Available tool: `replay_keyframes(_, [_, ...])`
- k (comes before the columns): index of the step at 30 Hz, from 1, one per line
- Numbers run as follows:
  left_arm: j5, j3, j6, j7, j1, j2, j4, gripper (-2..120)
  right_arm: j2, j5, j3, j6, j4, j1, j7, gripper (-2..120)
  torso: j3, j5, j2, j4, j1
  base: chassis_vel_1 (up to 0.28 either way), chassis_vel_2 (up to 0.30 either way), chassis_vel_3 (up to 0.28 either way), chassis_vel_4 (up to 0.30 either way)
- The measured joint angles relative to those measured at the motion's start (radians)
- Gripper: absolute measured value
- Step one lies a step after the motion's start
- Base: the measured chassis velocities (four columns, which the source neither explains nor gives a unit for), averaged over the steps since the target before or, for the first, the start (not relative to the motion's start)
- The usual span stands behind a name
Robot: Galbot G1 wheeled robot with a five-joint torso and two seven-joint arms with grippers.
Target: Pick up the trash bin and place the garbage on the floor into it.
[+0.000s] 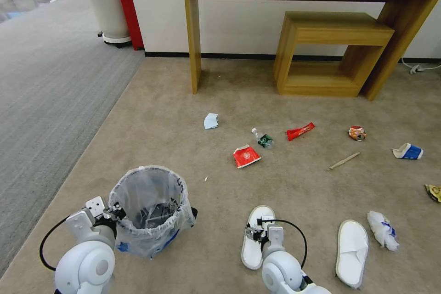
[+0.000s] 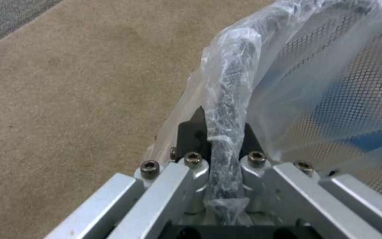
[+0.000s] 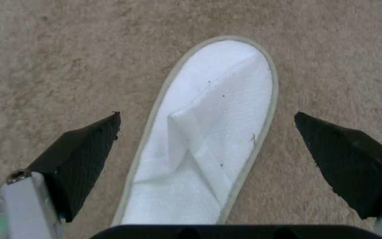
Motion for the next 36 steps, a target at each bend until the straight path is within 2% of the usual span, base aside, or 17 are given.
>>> replay_keyframes(18, [-0.003, 0.001, -0.002, 0.001, -0.007, 0.002, 0.011, 2, 0.01, -0.006, -0.004, 0.014, -0.101, 0.043, 0.0, 100, 0.0, 0.0, 0.0, 0.0, 0.0, 0.0, 0.0, 0.0, 0.0])
replay_keyframes(36, [-0.005, -0.001, -0.009, 0.006, -0.011, 0.004, 0.019, 2, 0.021, -0.013, -0.007, 0.024, -0.15, 0.062, -0.002, 100, 0.0, 0.0, 0.0, 0.0, 0.0, 0.0, 0.0, 0.0, 0.0])
